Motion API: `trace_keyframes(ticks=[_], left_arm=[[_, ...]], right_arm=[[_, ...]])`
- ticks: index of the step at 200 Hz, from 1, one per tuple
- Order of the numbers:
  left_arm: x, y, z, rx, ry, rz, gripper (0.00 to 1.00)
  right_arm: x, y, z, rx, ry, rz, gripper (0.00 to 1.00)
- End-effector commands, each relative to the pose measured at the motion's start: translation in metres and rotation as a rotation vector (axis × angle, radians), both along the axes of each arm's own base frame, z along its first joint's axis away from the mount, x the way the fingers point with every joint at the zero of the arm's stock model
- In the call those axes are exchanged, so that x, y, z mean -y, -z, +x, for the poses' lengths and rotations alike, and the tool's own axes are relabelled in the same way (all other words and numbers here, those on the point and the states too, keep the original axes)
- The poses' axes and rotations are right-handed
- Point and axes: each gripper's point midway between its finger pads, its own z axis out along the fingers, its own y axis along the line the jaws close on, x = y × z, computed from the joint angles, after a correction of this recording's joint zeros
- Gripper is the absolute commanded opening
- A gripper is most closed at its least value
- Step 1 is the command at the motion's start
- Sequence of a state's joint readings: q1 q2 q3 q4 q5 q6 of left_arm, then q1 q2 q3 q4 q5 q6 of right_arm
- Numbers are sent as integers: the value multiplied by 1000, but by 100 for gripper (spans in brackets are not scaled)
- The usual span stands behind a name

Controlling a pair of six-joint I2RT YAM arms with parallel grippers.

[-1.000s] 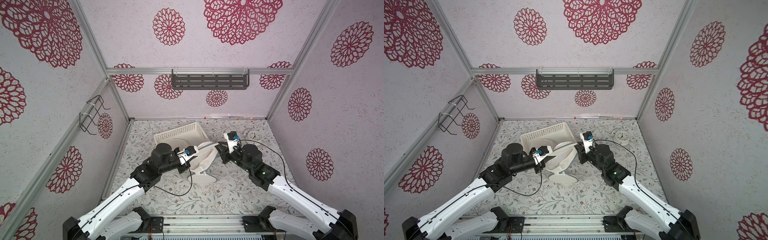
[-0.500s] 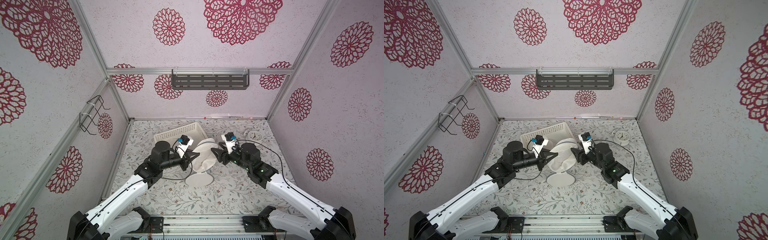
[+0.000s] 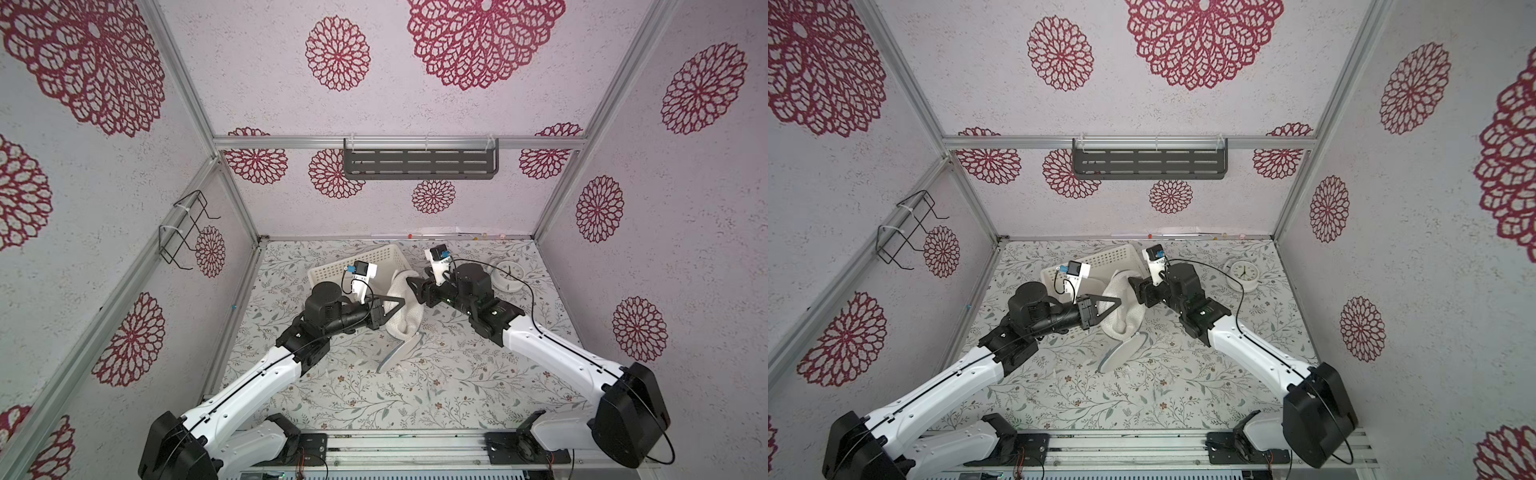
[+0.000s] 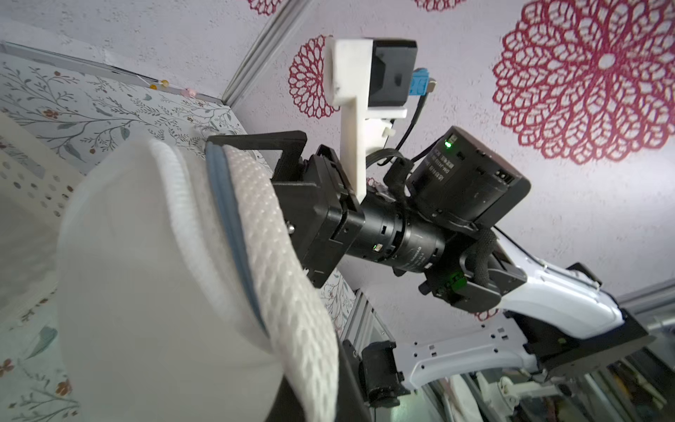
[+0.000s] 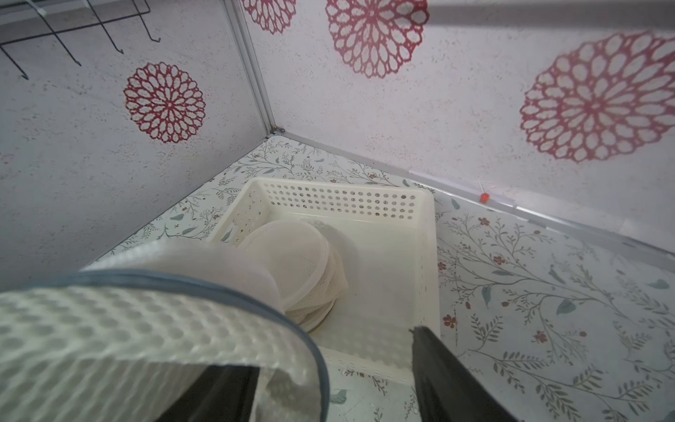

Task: Turn the laundry bag inside out
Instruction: Turn over the laundry bag.

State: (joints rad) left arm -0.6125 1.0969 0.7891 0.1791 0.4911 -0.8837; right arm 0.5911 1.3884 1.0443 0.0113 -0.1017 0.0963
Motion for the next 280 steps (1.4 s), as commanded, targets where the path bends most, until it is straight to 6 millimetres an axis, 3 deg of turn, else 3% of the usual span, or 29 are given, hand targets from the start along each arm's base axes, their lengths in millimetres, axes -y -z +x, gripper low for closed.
trace_keyframes(ticks=[1,24,53,80,98,112,135,160,185,236,280], left_arm=[[-14,-16,13,-98,-145,-153,0],[-22,-8,24,-189,-225,-200,0],[-28,-4,31,-238,-280,-228,0],[-29,5,37,-258,-306,-220,0],[-23,6,36,-272,-281,-216,0],[-19,4,35,-267,-260,-211,0],[-17,-1,34,-247,-244,-206,0],[-18,-7,33,-225,-241,-209,0],[-16,-9,33,-229,-232,-214,0],[-7,-13,31,-236,-196,-224,0],[-6,-13,32,-259,-199,-258,0]], right_arm=[[1,-5,-2,-40,-2,-8,76],[21,-5,-20,-63,31,-37,82],[57,-21,-50,-22,119,-3,91],[66,-42,-79,76,77,117,87],[51,-65,-97,164,-27,185,81],[30,-72,-106,232,-89,145,81],[-2,-64,-104,291,-151,17,80],[-22,-44,-104,290,-212,-68,79],[-28,-35,-115,338,-264,-74,78],[-30,-25,-105,374,-232,-138,76],[-38,-33,-88,459,-147,-136,75]])
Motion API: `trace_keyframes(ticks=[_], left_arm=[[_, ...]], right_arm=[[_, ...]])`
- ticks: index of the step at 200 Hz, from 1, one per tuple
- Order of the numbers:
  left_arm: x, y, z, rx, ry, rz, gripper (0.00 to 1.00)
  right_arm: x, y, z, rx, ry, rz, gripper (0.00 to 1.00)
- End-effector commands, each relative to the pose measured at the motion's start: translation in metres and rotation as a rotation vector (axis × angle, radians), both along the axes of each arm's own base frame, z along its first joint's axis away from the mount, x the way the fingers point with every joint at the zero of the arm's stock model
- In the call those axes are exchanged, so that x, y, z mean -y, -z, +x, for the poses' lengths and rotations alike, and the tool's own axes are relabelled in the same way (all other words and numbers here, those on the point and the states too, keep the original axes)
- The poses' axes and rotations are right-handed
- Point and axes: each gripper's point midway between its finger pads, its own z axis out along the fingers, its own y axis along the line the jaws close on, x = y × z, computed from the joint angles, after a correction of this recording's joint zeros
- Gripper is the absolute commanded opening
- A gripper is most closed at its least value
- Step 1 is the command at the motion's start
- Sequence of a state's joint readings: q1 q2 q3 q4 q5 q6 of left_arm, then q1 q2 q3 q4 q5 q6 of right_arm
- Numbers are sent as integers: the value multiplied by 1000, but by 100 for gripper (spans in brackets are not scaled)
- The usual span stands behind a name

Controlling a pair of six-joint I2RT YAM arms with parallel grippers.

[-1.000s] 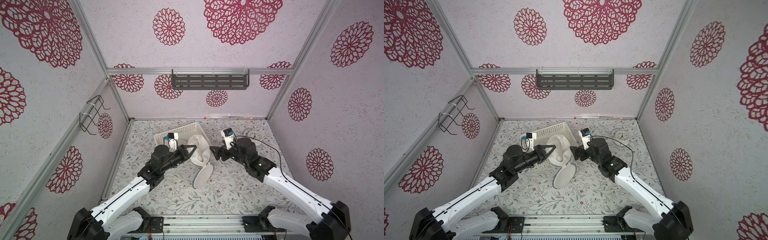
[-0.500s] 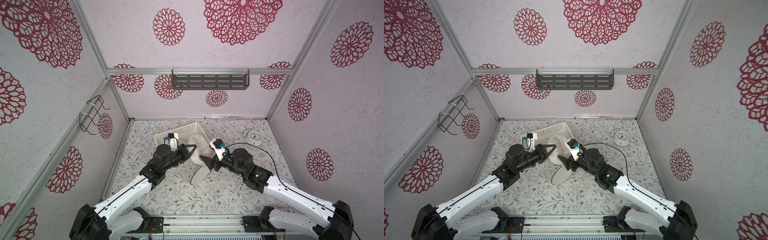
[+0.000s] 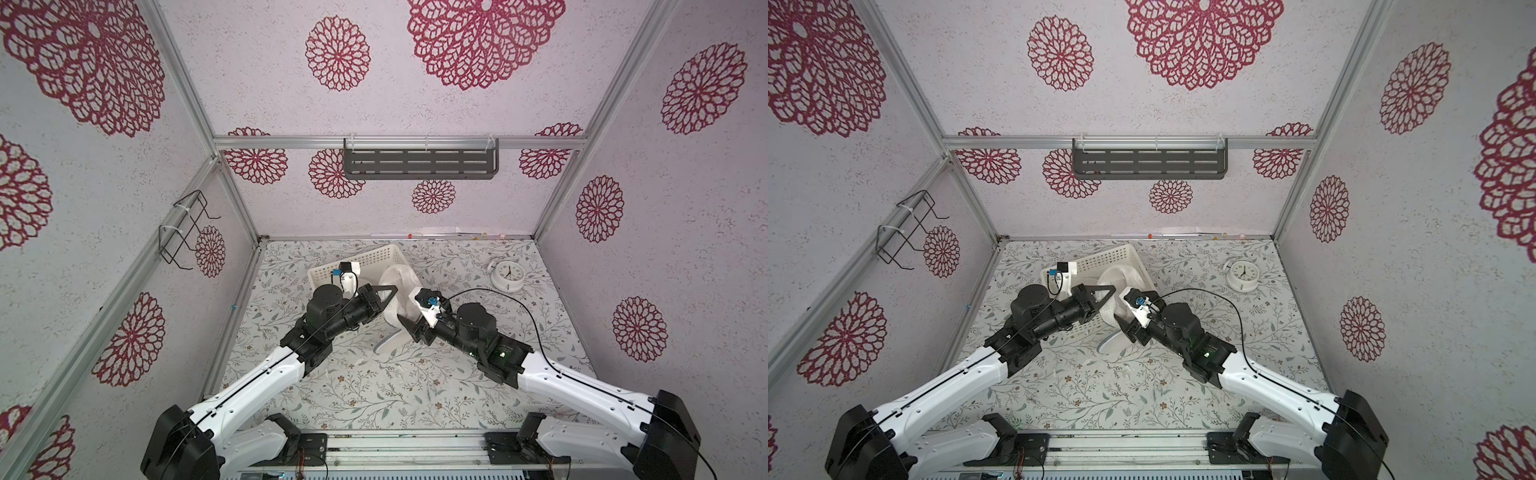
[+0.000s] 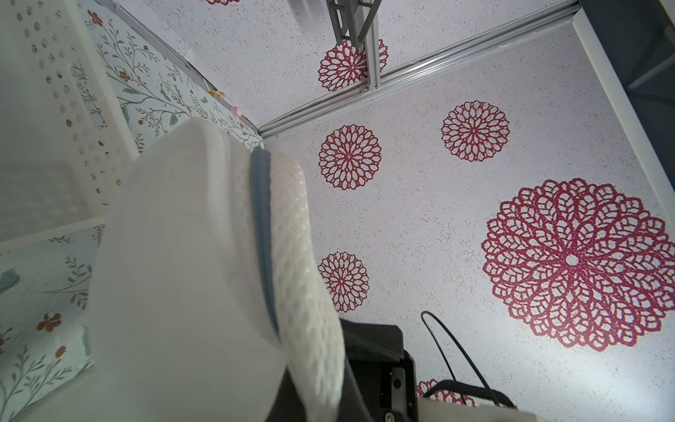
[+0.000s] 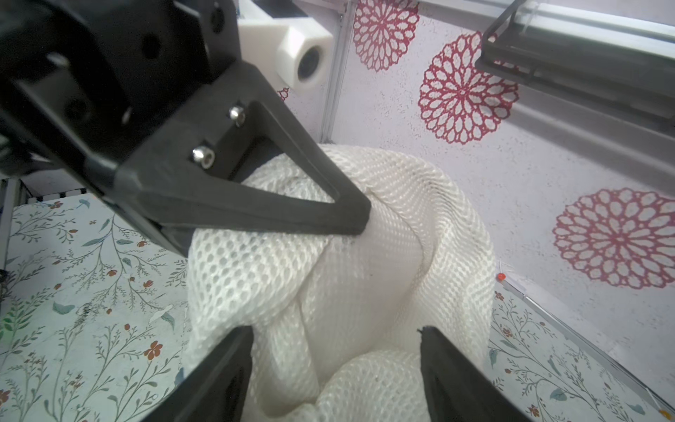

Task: Turn the laundry bag inside out
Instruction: Turn over the laundry bag.

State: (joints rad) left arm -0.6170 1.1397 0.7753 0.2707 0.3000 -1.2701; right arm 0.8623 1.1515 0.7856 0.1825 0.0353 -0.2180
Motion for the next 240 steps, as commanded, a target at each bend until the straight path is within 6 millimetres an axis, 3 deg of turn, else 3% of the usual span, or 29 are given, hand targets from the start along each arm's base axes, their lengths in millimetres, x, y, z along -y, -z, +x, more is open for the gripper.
trace_keyframes(ticks=[1,38,107,137,150,162,189,210,240], left_arm=[[5,-16,-3,35,14,-50,0],[5,-14,-4,2,6,-72,0],[-12,1,-4,-90,-95,-130,0],[-30,4,-10,-80,-157,-109,41],[-55,18,-17,-82,-227,42,64],[-87,21,-25,-47,-315,233,78],[-129,-5,-38,221,-375,597,82],[-127,-17,-42,512,-264,882,82],[-96,-2,-50,946,54,1210,83]], right_arm=[[-3,-22,13,119,57,35,75],[-3,-26,25,197,128,42,58],[14,-30,24,228,226,42,8],[20,-30,15,236,196,4,0],[26,-23,9,233,187,-43,0],[35,-14,4,236,188,-100,0],[53,-2,-12,257,160,-178,0],[59,-2,-31,298,78,-213,0],[59,0,-66,352,-110,-290,0]])
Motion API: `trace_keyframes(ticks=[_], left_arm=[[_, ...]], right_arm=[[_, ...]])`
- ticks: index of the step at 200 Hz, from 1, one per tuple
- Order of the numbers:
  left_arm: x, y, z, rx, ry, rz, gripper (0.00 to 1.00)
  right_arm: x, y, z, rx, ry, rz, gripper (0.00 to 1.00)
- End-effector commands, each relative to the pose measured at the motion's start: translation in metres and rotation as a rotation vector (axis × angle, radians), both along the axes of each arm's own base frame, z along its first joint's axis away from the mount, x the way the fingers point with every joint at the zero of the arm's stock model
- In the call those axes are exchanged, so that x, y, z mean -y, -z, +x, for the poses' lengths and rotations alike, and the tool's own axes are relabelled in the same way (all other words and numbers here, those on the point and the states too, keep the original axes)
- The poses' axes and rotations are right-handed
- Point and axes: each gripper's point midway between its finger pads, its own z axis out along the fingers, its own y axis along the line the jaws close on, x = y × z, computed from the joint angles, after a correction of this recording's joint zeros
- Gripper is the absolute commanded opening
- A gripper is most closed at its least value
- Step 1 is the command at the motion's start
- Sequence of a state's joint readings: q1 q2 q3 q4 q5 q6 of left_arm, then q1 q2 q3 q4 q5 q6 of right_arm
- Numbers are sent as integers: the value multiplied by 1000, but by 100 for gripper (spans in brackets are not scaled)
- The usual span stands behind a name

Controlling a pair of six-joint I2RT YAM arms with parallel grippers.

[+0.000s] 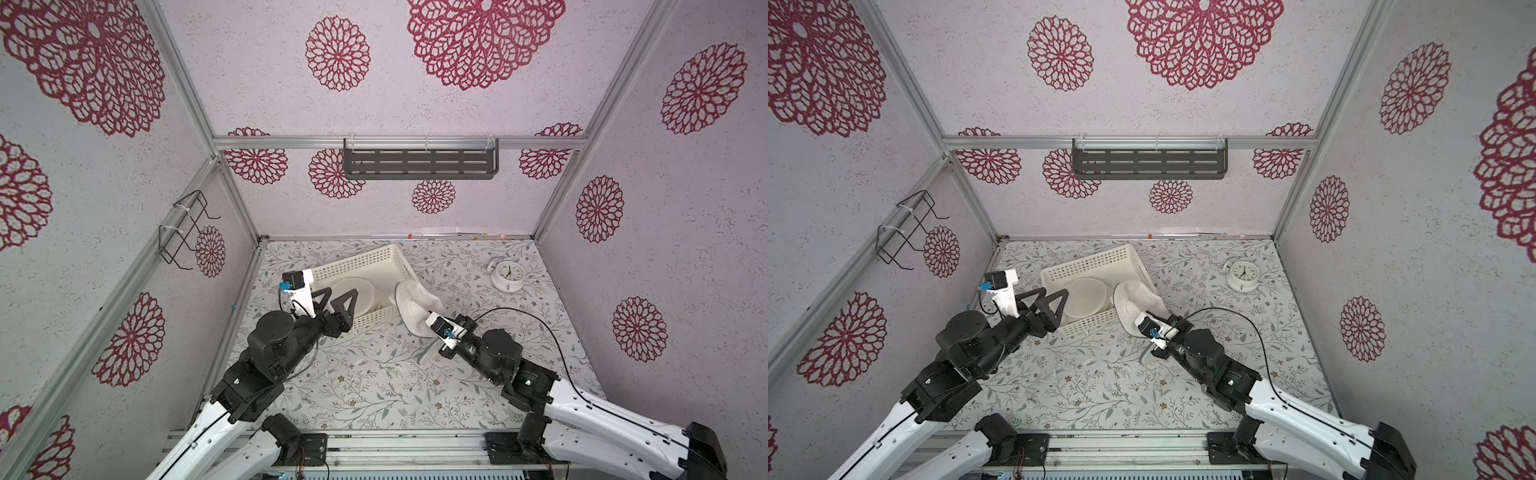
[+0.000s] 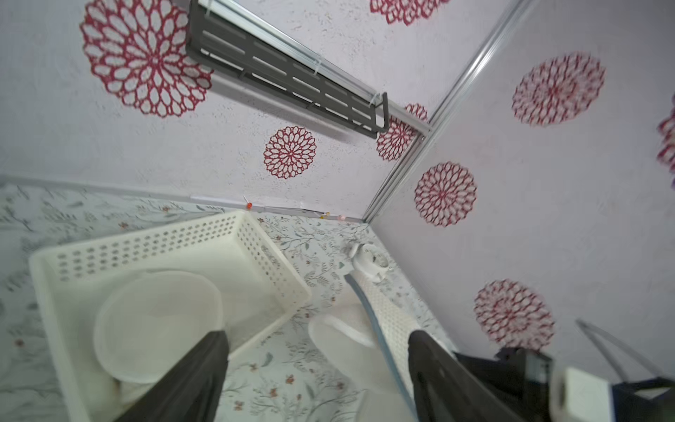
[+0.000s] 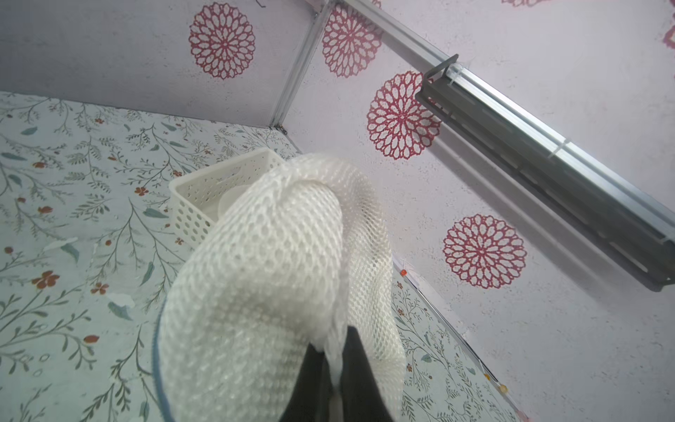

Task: Turn the laundry bag inside out
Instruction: Turn over the laundry bag.

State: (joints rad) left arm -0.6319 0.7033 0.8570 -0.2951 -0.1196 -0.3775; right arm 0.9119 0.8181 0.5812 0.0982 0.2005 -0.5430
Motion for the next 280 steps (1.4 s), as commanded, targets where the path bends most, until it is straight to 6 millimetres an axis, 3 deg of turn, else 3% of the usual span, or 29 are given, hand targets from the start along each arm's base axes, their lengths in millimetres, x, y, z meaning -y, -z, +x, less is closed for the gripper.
trace_keyframes(ticks=[1,34,66,116,149,191,224,280], left_arm=[[19,45,-6,212,246,604,83],[53,61,-29,483,556,840,86],[64,63,-33,553,663,914,78],[81,80,-49,572,851,920,65],[79,88,-51,559,874,936,64],[68,96,-43,554,820,1037,74],[67,93,-31,589,771,1112,67],[80,99,-35,587,823,1092,60]], right_arm=[[-3,-5,-30,65,-172,-107,0],[-2,-1,-50,68,-281,-196,0],[-9,7,-61,67,-369,-266,0],[-19,2,-61,96,-421,-304,0],[-18,-7,-60,125,-410,-287,0],[-17,-10,-64,132,-425,-278,0],[-22,-13,-66,143,-443,-263,0],[-25,-13,-63,147,-438,-245,0]])
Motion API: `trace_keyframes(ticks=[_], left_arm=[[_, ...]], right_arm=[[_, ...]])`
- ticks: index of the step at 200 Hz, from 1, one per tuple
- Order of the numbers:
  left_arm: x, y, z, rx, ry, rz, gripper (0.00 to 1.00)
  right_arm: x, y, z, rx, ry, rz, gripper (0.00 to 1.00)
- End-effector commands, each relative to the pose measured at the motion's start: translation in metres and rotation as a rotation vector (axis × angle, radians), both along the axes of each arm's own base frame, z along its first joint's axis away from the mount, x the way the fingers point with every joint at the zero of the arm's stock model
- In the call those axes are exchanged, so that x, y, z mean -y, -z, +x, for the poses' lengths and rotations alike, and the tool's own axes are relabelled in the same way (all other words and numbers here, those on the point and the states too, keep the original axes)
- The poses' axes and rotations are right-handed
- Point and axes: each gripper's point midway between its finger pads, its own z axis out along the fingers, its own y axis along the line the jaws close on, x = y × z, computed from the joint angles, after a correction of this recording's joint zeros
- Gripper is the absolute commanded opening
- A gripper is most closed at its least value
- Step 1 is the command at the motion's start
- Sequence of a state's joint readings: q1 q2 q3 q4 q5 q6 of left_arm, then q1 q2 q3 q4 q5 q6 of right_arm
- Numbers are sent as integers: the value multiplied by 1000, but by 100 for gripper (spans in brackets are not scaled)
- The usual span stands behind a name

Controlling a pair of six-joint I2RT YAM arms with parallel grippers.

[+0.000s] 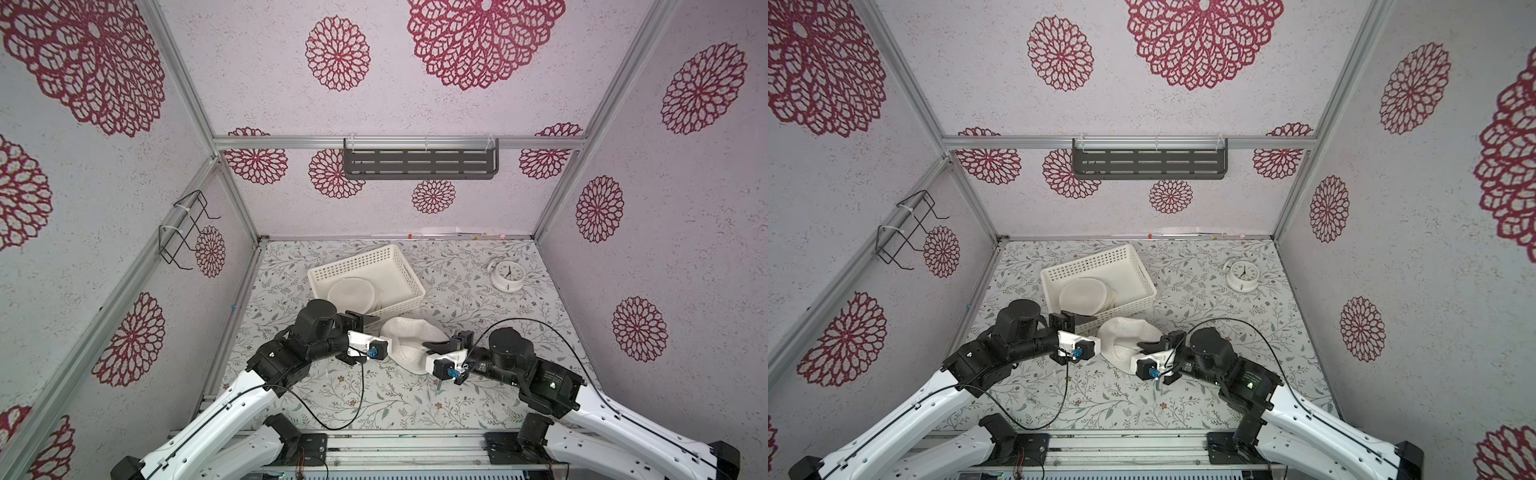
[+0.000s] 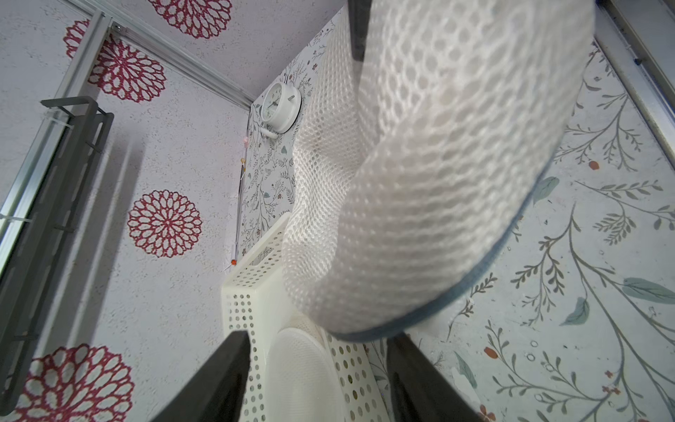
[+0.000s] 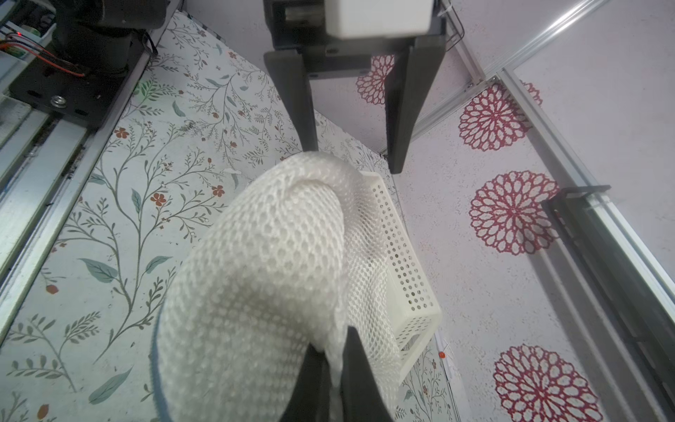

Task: Turn the laundry bag inside out
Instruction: Turn over the laundry bag.

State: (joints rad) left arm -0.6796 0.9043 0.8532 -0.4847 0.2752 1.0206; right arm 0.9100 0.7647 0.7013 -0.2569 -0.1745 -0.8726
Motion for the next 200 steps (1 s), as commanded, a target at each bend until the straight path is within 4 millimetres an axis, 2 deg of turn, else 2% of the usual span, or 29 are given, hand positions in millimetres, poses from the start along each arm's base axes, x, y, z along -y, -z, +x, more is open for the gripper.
trace_keyframes(ticks=[1,30,69,101,124,157,176,200], left_arm=[[6,-2,2,6,13,-6,59],[13,-2,2,13,49,-12,43],[10,-2,7,46,29,8,0],[2,-6,17,63,-58,-12,0],[-9,-5,30,62,-165,-5,0],[-42,8,61,6,-419,-14,0],[-44,22,56,-62,-429,-1,0],[-30,36,37,-172,-367,-5,0]], right_arm=[[-5,-23,2,56,-14,58,0],[-7,-24,2,55,-17,79,0],[-1,-22,7,10,50,126,0],[11,-25,14,-67,153,231,0],[30,-34,29,-178,325,373,0],[66,-24,53,-424,646,581,0],[77,-26,56,-516,720,698,0],[73,-48,57,-582,685,855,0]])
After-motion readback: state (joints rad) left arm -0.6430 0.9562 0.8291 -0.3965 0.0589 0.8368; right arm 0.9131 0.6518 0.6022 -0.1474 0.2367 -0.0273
